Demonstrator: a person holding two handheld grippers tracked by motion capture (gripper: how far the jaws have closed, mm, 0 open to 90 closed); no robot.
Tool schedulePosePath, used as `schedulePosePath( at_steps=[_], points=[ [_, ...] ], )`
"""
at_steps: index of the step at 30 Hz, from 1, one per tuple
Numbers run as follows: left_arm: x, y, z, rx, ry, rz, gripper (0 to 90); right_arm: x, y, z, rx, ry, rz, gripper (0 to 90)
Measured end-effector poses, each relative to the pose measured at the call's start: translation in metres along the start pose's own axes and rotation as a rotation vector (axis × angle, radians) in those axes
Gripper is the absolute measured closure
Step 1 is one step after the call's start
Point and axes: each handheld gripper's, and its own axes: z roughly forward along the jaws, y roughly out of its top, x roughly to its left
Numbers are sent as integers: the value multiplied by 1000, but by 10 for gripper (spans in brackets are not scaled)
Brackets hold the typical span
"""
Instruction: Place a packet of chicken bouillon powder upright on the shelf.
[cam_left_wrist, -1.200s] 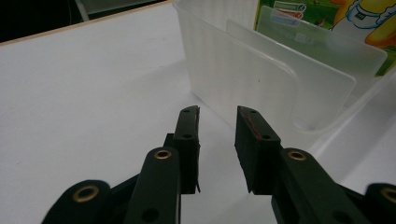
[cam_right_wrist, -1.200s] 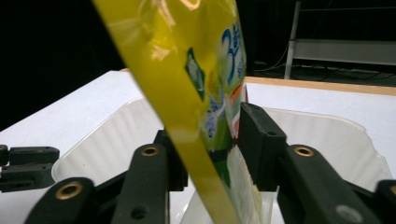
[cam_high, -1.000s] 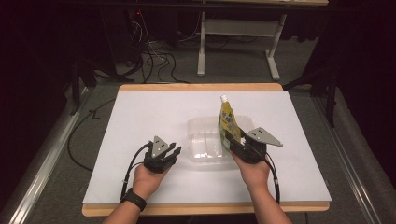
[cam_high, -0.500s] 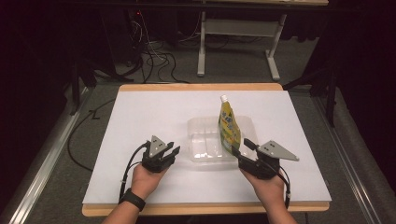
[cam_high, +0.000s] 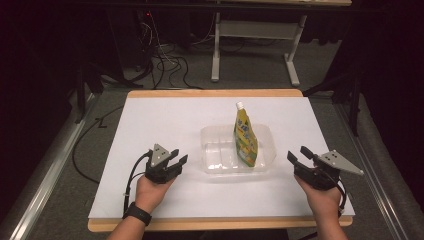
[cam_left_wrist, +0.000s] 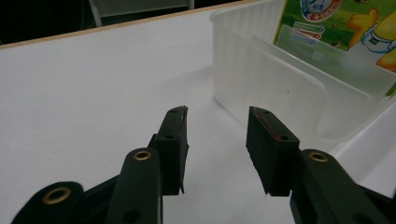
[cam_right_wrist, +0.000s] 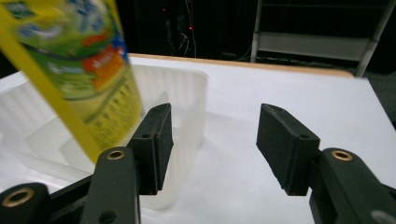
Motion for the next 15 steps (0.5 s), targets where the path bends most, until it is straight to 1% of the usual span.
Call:
schedulePosePath(
  at_steps=[1, 2, 3, 4, 5, 6, 7, 8, 9, 10, 11, 12, 13, 14, 15],
  points=[
    [0, 0, -1, 3, 0, -3, 565, -9, -10, 2, 22, -12, 10, 458],
    [0, 1, -3, 6, 4, -5, 565, -9, -10, 2, 22, -12, 10, 458],
    [0, 1, -7, 13, 3, -3, 556, -12, -14, 3, 34, -17, 20, 454],
    [0, 1, -9, 19, 4, 4, 550, -15, -19, 5, 50, -22, 22, 450],
    [0, 0, -14, 28, 6, 21, 543, -16, -21, 6, 57, -22, 27, 446],
    [0, -2, -19, 32, 10, 33, 538, -17, -23, 7, 65, -23, 29, 445],
    [2, -6, -24, 34, 11, 37, 534, -18, -24, 7, 66, -21, 35, 444],
    [5, -14, -30, 30, 18, 29, 534, -19, -24, 7, 67, -23, 38, 444],
    [8, -19, -32, 28, 16, 4, 540, -18, -24, 6, 61, -25, 47, 444],
    [12, -23, -32, 40, 11, -37, 552, -19, -24, 6, 59, -25, 48, 445],
    [14, -23, -30, 53, 18, -51, 548, -19, -24, 5, 58, -28, 47, 446],
    [15, -22, -28, 52, 29, -38, 540, -18, -24, 4, 59, -28, 45, 446],
    [15, -22, -25, 43, 32, -36, 534, -18, -24, 4, 58, -30, 43, 446],
    [15, -21, -23, 42, 22, -49, 533, -17, -24, 5, 61, -34, 40, 447],
    [14, -20, -22, 39, 13, -53, 529, -16, -24, 5, 64, -36, 38, 447]
  ],
)
